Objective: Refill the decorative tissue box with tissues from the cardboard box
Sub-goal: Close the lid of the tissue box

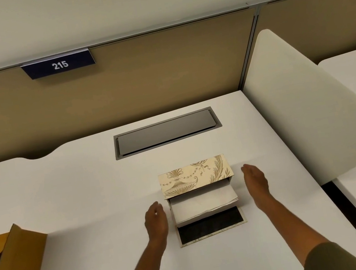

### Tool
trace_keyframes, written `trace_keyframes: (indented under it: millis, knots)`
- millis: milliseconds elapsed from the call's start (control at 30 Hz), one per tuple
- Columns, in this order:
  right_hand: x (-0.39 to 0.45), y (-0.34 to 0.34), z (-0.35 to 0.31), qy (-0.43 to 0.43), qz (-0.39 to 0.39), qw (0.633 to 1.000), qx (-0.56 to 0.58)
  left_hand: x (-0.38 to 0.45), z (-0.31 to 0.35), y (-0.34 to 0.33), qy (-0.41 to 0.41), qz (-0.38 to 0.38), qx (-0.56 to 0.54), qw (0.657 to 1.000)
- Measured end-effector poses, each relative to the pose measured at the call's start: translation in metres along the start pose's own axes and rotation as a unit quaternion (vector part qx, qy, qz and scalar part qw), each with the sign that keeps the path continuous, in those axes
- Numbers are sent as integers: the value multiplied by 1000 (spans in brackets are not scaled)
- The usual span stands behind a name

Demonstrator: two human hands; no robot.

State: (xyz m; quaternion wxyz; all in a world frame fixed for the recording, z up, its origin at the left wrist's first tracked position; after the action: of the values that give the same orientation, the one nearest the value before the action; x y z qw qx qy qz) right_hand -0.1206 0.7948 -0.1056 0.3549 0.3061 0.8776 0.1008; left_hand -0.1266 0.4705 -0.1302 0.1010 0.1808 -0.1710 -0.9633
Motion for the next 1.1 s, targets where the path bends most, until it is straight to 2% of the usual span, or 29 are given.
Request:
trace_keyframes:
  millis: [67, 133, 267, 367, 567, 1100]
  knots:
    - [2, 4, -20, 22, -15, 1000, 9, 10, 10, 6, -21, 8, -28, 999]
    - [4, 1, -37, 33, -41, 999, -17, 20, 21, 7, -47, -21, -45, 998]
    - [6, -11, -51, 63, -91, 986, -121, 31, 37, 4, -114, -48, 1, 992]
    - [6, -16, -42, 89, -113, 979, -142, 35, 36, 1, -122, -53, 18, 991]
    - [0, -13, -29, 94, -101, 984, -116, 30, 31, 2, -134, -51, 9, 990]
    - [-18, 7, 15, 113, -84, 985, -96, -12, 7, 8, -232, -77, 0, 970]
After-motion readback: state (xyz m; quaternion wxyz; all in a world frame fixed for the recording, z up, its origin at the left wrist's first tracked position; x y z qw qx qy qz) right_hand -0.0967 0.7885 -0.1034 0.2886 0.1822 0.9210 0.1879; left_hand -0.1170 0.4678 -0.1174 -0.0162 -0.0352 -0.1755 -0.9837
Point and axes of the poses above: each hand's wrist, its own x-axis towards the middle knuckle, its own y-axis out of the back of the hand, z = x × y, the point moved 5 cm from there along x, towards the middle knuckle, and after that the axes turned 11 degrees about -y, right-handed, at the moved point
